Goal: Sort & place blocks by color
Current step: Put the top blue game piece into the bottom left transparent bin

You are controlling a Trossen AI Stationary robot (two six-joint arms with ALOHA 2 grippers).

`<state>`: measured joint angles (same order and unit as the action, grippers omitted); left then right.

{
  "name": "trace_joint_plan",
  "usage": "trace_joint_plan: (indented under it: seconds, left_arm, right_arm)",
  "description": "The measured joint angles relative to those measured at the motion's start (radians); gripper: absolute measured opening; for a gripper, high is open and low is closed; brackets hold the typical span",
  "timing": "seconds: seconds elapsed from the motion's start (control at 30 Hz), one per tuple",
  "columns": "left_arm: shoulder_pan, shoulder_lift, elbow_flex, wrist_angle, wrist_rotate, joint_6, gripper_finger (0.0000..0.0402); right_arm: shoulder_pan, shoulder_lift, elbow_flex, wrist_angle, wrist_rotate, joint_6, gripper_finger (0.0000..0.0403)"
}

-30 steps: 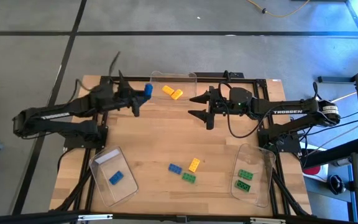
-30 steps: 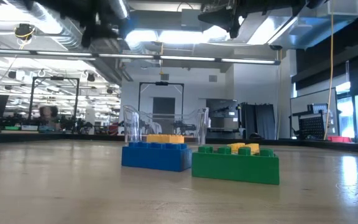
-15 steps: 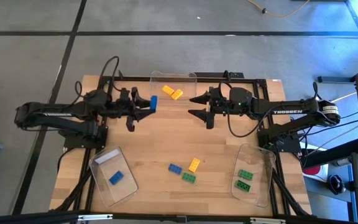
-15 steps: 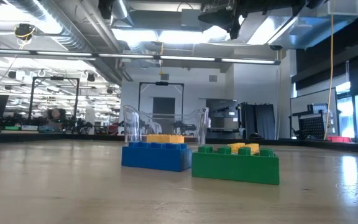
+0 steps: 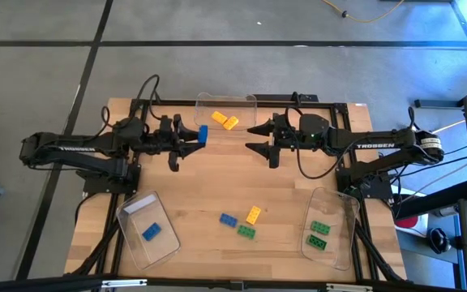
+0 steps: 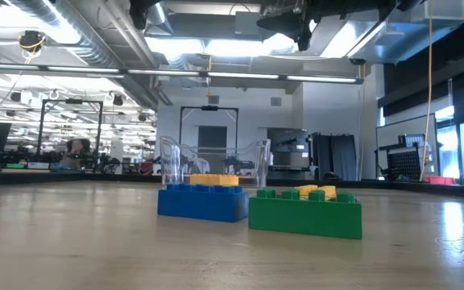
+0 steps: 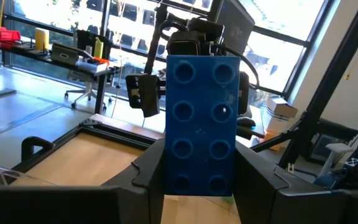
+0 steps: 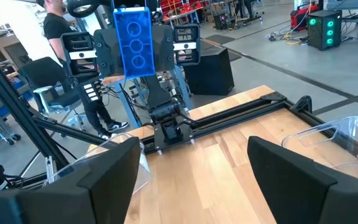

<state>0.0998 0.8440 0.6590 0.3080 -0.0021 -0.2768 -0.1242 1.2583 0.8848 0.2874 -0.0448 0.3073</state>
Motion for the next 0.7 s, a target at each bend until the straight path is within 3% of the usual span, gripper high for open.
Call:
trace_joint_plan:
  seconds: [0.27,0.37,0.47,0.63,0.7]
  left_arm:
    - [0.000,0.000,0.000,0.000,-0.008,0.002,0.0131]
    - [0.000,0.000,0.000,0.000,-0.012,0.002,0.0131]
    - [0.000,0.000,0.000,0.000,-0.015,0.002,0.0131]
    - [0.000,0.000,0.000,0.000,-0.015,0.002,0.0131]
    - [0.000,0.000,0.000,0.000,-0.015,0.002,0.0131]
  right_arm:
    - [0.000,0.000,0.000,0.000,0.000,-0.007,0.0300]
    - [0.000,0.000,0.000,-0.001,0.000,-0.003,0.0283]
    - [0.001,0.000,0.000,-0.001,-0.001,-0.002,0.0226]
    - [0.001,0.000,0.000,-0.003,-0.013,-0.003,0.0060]
    - [-0.002,0.000,0.000,-0.002,-0.043,-0.021,0.0018]
